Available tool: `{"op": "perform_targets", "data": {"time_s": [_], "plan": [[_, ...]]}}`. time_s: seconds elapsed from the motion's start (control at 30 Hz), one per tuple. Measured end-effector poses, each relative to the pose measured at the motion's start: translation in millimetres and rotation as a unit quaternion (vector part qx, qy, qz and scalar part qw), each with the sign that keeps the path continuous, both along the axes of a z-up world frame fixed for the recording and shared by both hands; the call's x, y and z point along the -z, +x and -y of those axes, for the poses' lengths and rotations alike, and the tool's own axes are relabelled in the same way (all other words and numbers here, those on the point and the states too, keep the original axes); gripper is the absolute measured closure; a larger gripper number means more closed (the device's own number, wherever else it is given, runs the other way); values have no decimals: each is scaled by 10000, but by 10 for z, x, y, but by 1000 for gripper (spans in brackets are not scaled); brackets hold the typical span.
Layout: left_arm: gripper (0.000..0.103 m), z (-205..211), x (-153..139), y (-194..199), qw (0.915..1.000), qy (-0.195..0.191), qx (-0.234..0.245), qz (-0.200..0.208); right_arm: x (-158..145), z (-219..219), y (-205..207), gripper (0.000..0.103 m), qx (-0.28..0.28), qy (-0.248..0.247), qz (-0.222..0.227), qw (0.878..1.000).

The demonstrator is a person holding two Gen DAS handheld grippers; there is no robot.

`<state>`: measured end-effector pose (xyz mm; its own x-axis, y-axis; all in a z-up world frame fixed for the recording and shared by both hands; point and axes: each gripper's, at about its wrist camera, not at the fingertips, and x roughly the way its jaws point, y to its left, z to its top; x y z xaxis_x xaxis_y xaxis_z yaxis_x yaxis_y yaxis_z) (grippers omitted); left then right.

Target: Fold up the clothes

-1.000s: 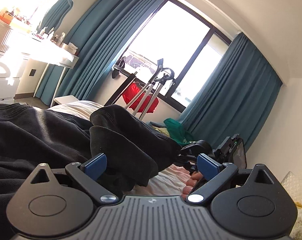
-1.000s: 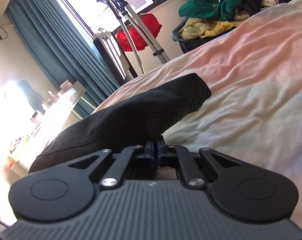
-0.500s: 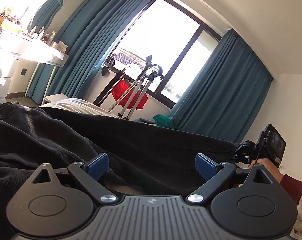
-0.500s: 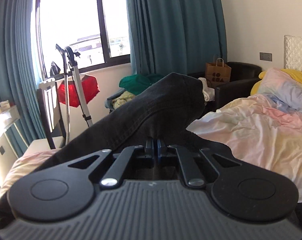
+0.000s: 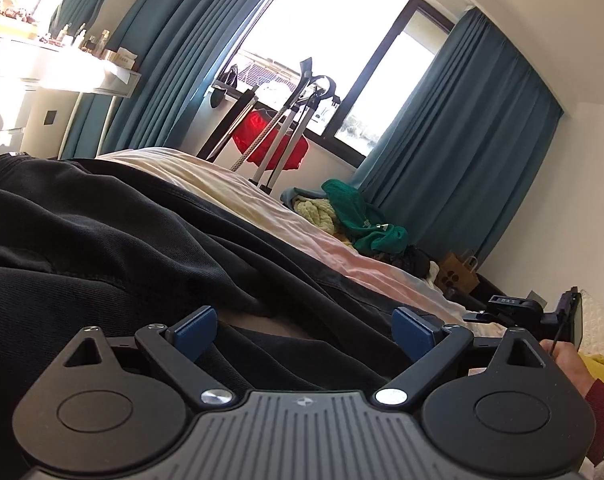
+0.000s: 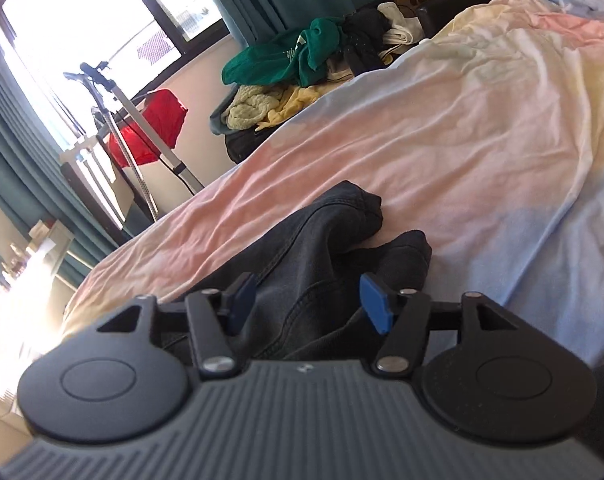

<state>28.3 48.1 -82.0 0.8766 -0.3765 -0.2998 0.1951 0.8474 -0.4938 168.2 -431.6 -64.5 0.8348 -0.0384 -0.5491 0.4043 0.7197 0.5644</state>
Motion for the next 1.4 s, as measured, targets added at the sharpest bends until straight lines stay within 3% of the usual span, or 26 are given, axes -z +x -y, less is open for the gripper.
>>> {"op": "perform_targets", "data": {"time_s": [0.1, 0.17, 0.27, 0.43, 0.5, 0.6, 0.63, 0.73, 0.87, 1.03, 1.17, 1.3, 1.4], "plan": [[8, 45, 89, 67, 9997, 44, -53, -249, 268, 187, -233, 36, 43, 930, 27, 9956], [8, 72, 140, 107, 9991, 99, -79, -404, 536, 325, -296, 36, -14, 1660, -78, 9861], [7, 105, 184, 104, 9986, 136, -175, -480, 847, 395, -156, 37, -391, 2133, -53, 9762], [7, 182, 214, 83, 9986, 252, -223, -400, 885, 392, 47, 36, -404, 1880, 222, 9811], [7, 234, 236, 80, 9985, 386, -216, -337, 874, 392, 111, 41, -340, 1742, 301, 9837], [7, 313, 245, 103, 9982, 542, -97, -235, 857, 393, 207, 83, -244, 1534, 420, 9870], [7, 346, 235, 109, 9977, 652, -9, -158, 852, 393, 239, 86, -212, 1465, 460, 9879], [7, 423, 189, 91, 9948, 1006, 51, 126, 727, 424, 254, 91, -34, 1316, 690, 9889], [7, 377, 178, 89, 9965, 829, 70, 102, 417, 573, 143, 94, 343, 1054, 1083, 9879], [6, 319, 164, 84, 9979, 646, 70, 71, 276, 979, -164, 95, 1223, 905, 1338, 9793], [6, 294, 169, 88, 9984, 561, 105, -20, 309, 1322, -439, 95, 1845, 506, 1168, 9746], [6, 288, 169, 99, 9984, 553, 113, -77, 766, 1524, -515, 95, 2021, 854, 473, 9745], [6, 275, 167, 95, 9983, 561, 104, -91, 718, 1469, -551, 95, 2000, 918, 663, 9732]]}}
